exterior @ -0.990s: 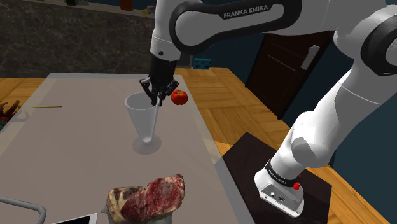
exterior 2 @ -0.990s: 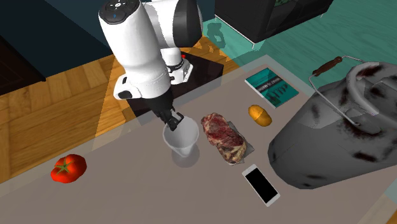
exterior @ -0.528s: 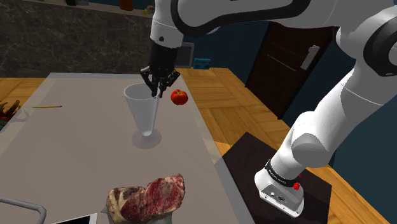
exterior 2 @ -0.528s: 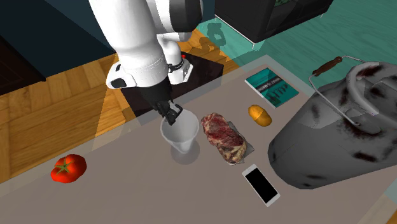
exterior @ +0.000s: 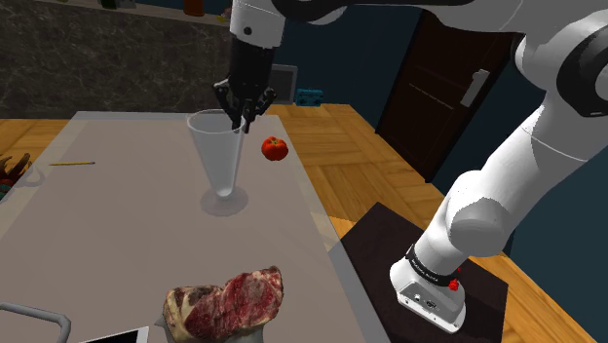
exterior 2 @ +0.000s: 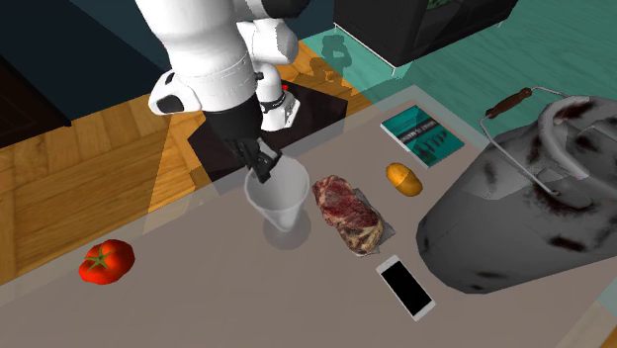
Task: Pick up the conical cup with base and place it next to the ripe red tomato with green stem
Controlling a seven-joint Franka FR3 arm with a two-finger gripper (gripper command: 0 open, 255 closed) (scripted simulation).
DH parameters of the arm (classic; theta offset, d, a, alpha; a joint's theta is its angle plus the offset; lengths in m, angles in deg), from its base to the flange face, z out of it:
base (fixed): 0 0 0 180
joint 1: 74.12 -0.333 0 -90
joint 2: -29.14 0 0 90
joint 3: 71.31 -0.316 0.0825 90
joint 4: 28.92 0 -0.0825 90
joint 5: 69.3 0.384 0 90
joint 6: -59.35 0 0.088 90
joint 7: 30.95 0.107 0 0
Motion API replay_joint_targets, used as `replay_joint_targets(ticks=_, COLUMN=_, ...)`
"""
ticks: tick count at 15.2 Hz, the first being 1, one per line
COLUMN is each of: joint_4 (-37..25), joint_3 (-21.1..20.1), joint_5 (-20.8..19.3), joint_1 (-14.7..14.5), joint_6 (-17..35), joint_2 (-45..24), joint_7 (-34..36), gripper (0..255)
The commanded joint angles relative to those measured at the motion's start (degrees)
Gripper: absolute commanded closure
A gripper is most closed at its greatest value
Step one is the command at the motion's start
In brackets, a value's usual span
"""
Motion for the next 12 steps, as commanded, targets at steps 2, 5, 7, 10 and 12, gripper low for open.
replay_joint_targets(ticks=2, joint_4=-2.6, joint_3=0.1, joint_5=-0.2, joint_1=0.1, joint_6=-2.3, joint_2=-0.2, joint_7=0.3, gripper=255)
replay_joint_targets(ticks=5, joint_4=-5.2, joint_3=0.1, joint_5=-0.3, joint_1=0.1, joint_6=-4.7, joint_2=-0.5, joint_7=0.6, gripper=255)
replay_joint_targets(ticks=7, joint_4=-7.0, joint_3=0.1, joint_5=-0.5, joint_1=0.1, joint_6=-6.2, joint_2=-0.7, joint_7=0.8, gripper=255)
replay_joint_targets(ticks=10, joint_4=-9.9, joint_3=0.1, joint_5=-0.7, joint_1=0.2, joint_6=-8.6, joint_2=-1.3, joint_7=1.2, gripper=255)
replay_joint_targets(ticks=12, joint_4=-11.9, joint_3=0.1, joint_5=-0.9, joint_1=0.2, joint_6=-10.2, joint_2=-1.7, joint_7=1.5, gripper=255)
